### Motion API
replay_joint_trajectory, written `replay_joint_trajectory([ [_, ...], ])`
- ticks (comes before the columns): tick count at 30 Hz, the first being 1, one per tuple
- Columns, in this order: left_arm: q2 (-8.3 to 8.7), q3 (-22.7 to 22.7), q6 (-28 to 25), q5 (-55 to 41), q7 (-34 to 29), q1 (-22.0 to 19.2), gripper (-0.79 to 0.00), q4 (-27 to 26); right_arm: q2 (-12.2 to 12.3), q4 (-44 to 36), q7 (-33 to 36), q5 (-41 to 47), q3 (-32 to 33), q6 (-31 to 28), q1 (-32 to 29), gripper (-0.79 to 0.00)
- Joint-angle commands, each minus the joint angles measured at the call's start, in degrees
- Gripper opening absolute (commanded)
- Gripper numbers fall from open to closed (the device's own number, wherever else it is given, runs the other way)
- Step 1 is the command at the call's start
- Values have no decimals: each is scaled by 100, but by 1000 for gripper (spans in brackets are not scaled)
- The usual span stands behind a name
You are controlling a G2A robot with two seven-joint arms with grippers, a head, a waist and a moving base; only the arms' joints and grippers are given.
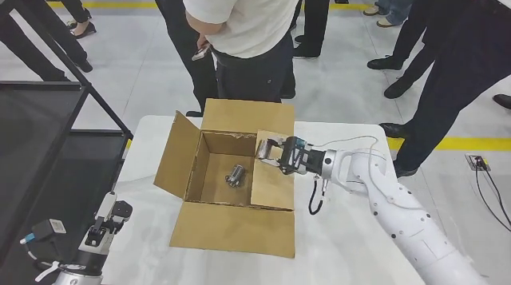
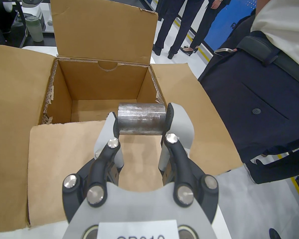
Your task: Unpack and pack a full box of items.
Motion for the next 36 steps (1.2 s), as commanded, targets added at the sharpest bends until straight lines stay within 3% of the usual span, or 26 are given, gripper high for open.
replay_joint_trajectory([
  [1,0,0,0,0,0,0,0,0,-61,54,202,171,-84,41,79,-785],
  [23,-1,2,26,8,18,-12,0,4,-129,59,458,282,-188,77,111,-785],
  [29,-17,-44,26,-93,100,34,0,3,-459,517,828,560,-751,-192,737,-785],
  [36,-36,-101,-113,-188,127,172,0,29,-1107,1544,929,969,-1659,-719,1528,-785],
])
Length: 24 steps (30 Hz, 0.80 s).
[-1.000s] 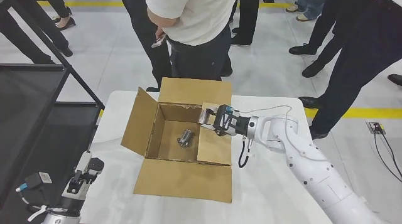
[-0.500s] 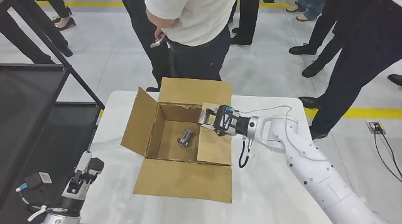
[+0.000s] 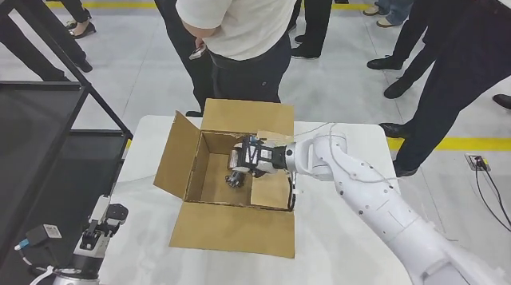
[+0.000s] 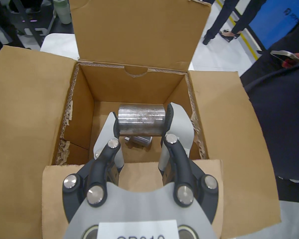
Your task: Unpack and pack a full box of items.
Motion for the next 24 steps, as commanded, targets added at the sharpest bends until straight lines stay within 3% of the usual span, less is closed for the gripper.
replay_joint_trajectory([
  [1,-5,-16,-34,-25,1,31,0,7,-201,322,37,86,-252,-109,176,-785],
  [12,-26,-92,-158,-116,-38,143,0,13,-1354,2115,365,443,-1121,-44,718,-785],
  [24,-41,-148,-248,-167,-145,185,0,40,-2258,3346,271,282,-1488,94,839,-785],
])
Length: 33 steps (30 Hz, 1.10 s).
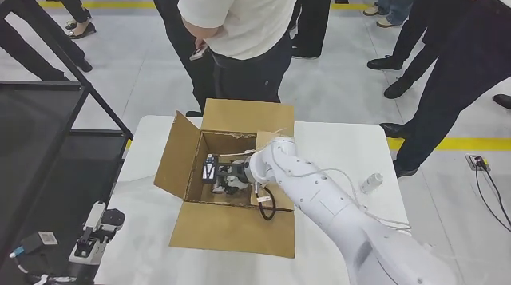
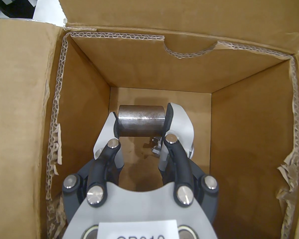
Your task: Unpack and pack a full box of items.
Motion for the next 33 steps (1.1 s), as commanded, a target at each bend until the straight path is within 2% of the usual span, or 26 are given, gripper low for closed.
replay_joint_trajectory([
  [1,-2,-17,-13,-18,-11,9,0,7,-106,127,-38,-78,-43,66,15,-785],
  [3,-3,-31,-23,-27,-23,15,0,14,-179,213,-71,-134,-71,106,23,-785],
  [20,-3,-28,40,11,-73,-9,0,34,-177,170,-88,-137,-71,133,-27,-785],
  [33,-30,62,-49,229,-3,56,0,-33,-205,19,818,-185,-5,53,-216,-785],
])
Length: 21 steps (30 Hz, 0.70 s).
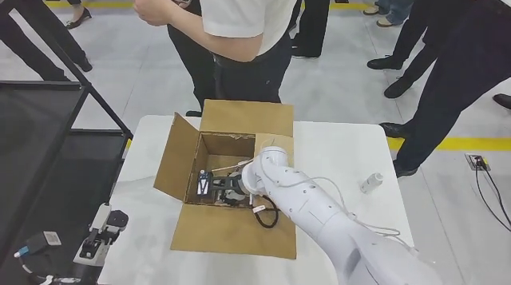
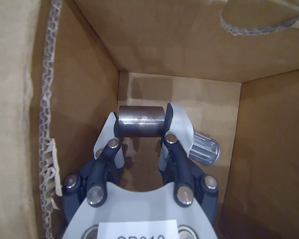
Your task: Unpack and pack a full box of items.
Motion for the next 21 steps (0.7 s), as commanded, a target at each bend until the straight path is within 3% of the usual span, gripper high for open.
replay_joint_trajectory([
  [1,-4,-4,-15,7,10,17,0,-1,-5,24,48,-1,18,-13,2,-785],
  [10,-25,28,-28,78,85,69,0,-63,-21,195,194,23,116,-100,-3,-776],
  [11,-27,32,-25,82,90,72,0,-69,-24,219,215,32,128,-113,-5,-748],
  [13,-31,39,-21,101,104,76,0,-77,-28,260,244,46,150,-141,-4,-622],
  [17,-40,51,-14,129,141,81,0,-86,-35,308,237,41,184,-159,-8,-542],
  [21,-47,60,8,152,162,83,0,-94,-34,310,153,-14,206,-140,-1,-545],
])
